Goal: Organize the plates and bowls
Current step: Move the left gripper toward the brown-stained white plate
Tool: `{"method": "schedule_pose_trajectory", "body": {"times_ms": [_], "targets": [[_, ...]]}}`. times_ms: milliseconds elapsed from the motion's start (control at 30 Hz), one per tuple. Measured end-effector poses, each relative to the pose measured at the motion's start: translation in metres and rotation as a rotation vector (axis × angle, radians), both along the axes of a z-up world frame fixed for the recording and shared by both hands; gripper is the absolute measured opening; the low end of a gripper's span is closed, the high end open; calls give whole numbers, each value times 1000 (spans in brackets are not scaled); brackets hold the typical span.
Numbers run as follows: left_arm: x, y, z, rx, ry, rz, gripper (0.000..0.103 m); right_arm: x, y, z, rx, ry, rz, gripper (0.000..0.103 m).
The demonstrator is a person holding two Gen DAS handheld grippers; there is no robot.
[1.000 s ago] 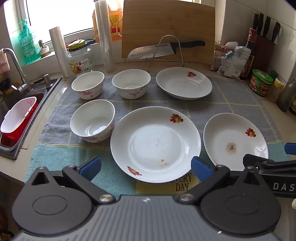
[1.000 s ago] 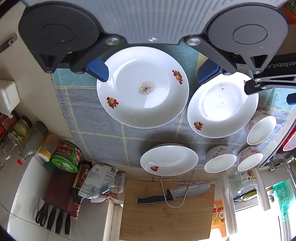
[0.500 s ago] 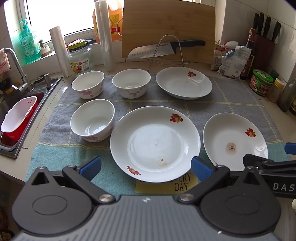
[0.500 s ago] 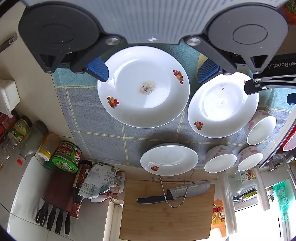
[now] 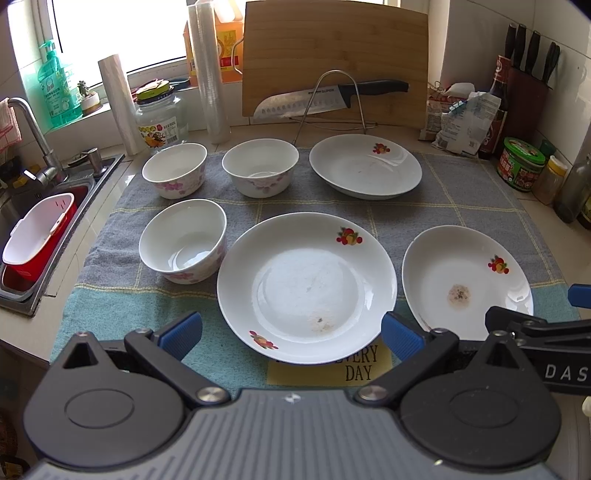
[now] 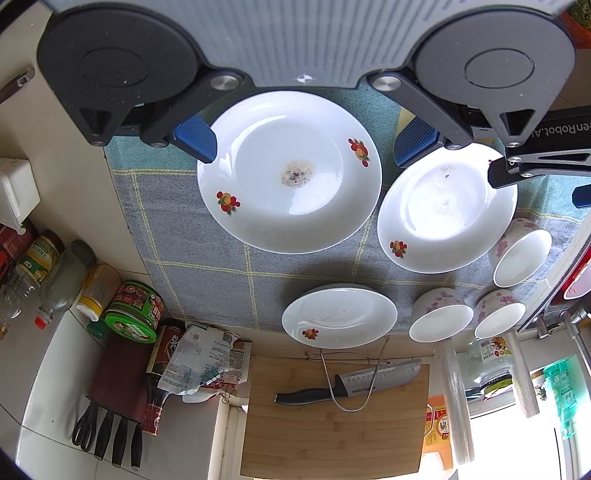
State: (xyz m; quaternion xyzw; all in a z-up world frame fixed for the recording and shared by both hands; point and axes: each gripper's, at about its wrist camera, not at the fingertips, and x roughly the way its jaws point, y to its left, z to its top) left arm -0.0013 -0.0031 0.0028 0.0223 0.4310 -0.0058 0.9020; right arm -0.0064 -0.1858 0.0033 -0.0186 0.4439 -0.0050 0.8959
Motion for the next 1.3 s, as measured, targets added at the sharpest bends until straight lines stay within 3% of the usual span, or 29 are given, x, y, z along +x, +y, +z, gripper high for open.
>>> {"method": "schedule_pose_trajectory", "body": {"times_ms": [500,800,1067,1300], "targets": [[0,-6,0,-18,-2,-18,102,-3,-7,3,3,-31,24,103],[-1,-5,-1,-32,-14,-23,102,-10,-20,1,6,-116,81,103],[0,-5,-4,-42,-7,-18,102,-21,-39,-18,30,-189,143,103],[1,-12,-8,-48,12,-33,102,-24,-54,-53,56,-141,154,103]]}}
